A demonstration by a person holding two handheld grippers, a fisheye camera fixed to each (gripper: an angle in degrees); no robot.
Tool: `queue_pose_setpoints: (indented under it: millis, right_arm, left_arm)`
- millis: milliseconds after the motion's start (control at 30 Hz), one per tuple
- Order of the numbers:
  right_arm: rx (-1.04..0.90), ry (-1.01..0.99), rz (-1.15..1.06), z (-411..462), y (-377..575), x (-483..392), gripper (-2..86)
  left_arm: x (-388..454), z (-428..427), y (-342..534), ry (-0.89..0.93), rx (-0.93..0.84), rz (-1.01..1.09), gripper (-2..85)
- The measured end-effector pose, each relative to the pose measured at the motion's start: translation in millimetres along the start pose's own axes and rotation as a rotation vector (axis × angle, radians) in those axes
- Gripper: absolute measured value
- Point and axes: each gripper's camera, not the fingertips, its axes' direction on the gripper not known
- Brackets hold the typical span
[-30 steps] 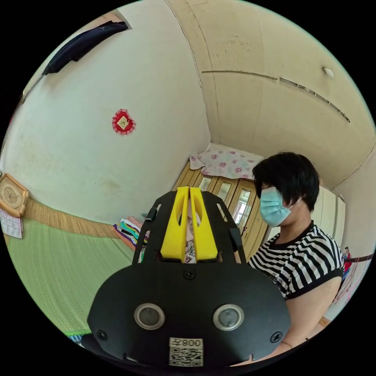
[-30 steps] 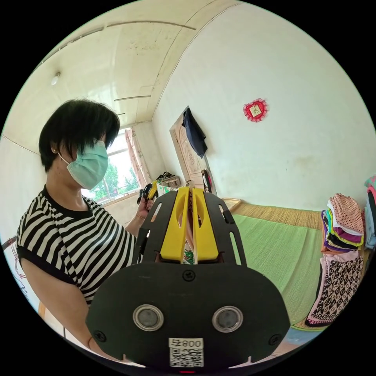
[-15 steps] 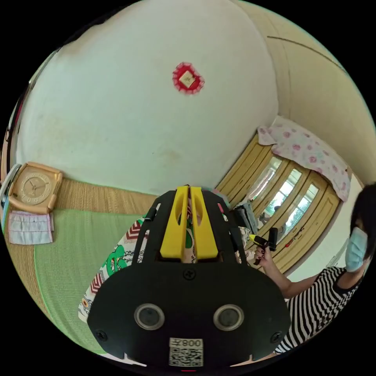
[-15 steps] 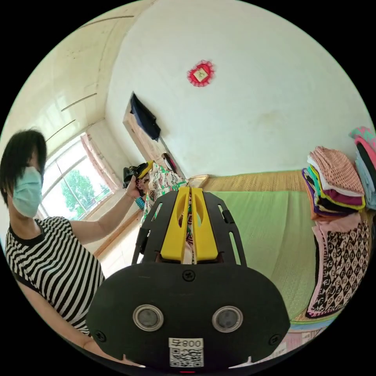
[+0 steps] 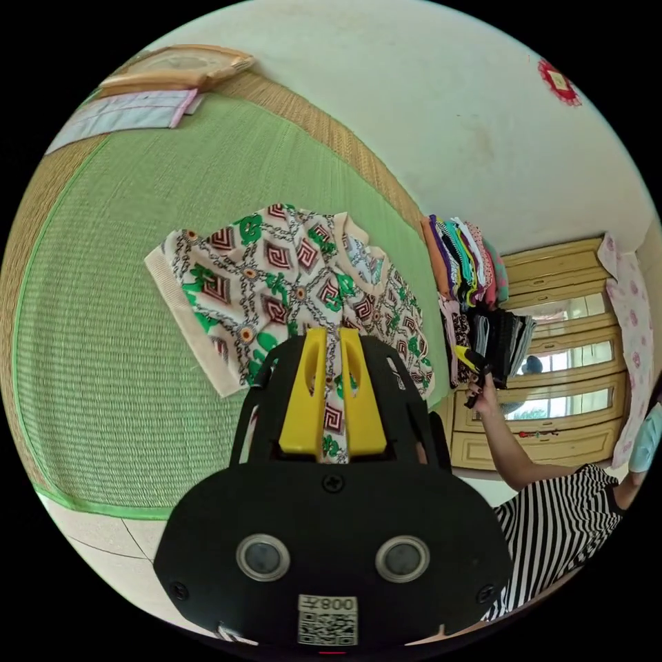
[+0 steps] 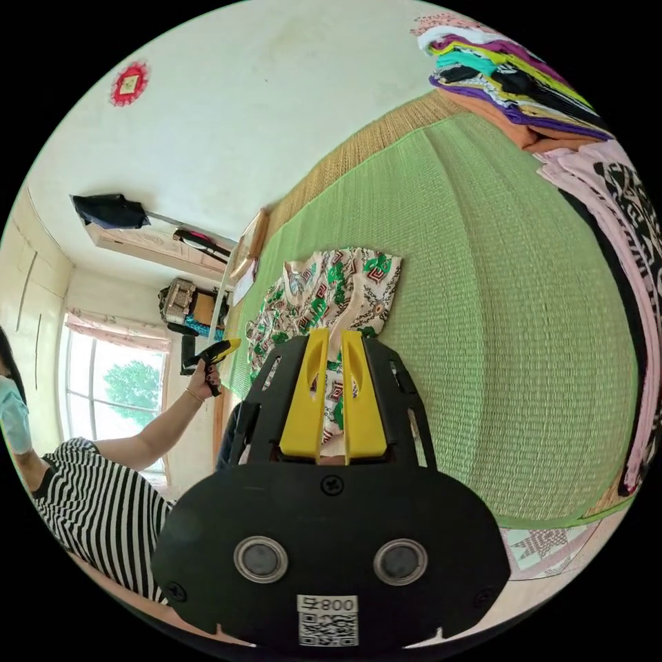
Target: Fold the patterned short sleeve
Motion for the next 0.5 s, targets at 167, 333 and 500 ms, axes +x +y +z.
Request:
queue_pose_setpoints:
  millis: [167, 333, 500]
  right_arm:
    - [-0.163, 0.229, -0.15, 80.1, -79.1, -61.8, 6.0]
    - [-0.221, 0.42, -0.256, 139.6, -136.6, -108.8, 6.3]
    - [-0.242, 0.626, -0.309, 182.2, -171.0, -128.5, 5.9]
  left_arm:
    - [-21.4, 37.6, -7.4, -0.03, 0.019, -0.059, 5.1]
    - [-8.7, 92.0, -64.4, -0.127, 0.013, -0.021, 5.4]
    - [-3.5, 160.4, -116.6, -0.273, 0.003, -0.009, 4.5]
